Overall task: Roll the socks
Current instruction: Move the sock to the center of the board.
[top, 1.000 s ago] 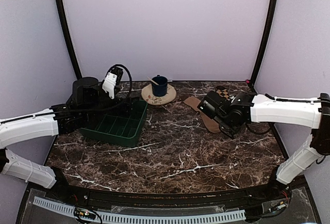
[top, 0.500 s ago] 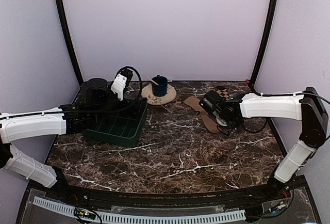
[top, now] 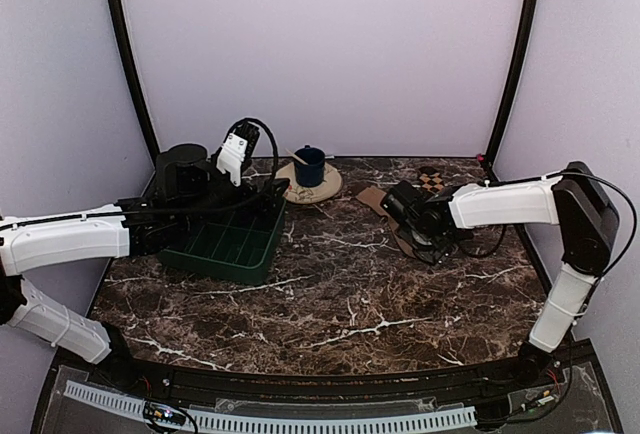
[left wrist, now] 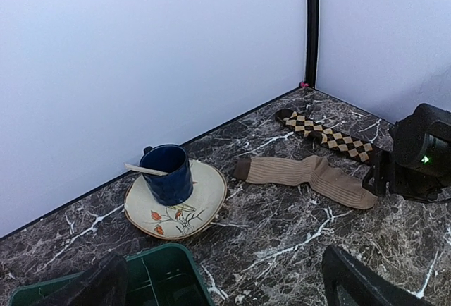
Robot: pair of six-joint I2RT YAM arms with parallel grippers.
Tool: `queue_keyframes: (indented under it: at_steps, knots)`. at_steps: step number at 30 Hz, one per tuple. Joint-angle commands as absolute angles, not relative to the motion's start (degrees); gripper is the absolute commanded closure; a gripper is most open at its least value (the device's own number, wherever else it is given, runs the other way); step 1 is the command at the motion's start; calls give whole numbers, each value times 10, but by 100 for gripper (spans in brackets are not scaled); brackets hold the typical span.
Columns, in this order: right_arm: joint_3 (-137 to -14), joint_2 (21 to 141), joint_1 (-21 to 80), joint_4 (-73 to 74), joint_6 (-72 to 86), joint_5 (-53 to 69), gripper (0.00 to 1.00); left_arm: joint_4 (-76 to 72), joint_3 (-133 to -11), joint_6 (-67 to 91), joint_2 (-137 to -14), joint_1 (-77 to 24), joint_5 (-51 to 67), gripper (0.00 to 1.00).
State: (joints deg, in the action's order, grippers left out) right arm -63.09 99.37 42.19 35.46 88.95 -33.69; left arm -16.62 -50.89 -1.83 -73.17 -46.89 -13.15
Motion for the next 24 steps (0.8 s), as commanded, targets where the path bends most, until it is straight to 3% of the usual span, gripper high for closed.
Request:
queue_keyframes:
  at_steps: [1,8,24]
  knots:
    - [-639,1018,419,329,872,-319,17,-184,-516,-41,-721,-473,-144,1]
    - [-632,1034,416,321,885,-315,26,-206,-502,-48,-719,-473,-141,1]
    - [-625,1061,381,309,874,-303,33,-241,-495,-28,-744,-474,-124,2]
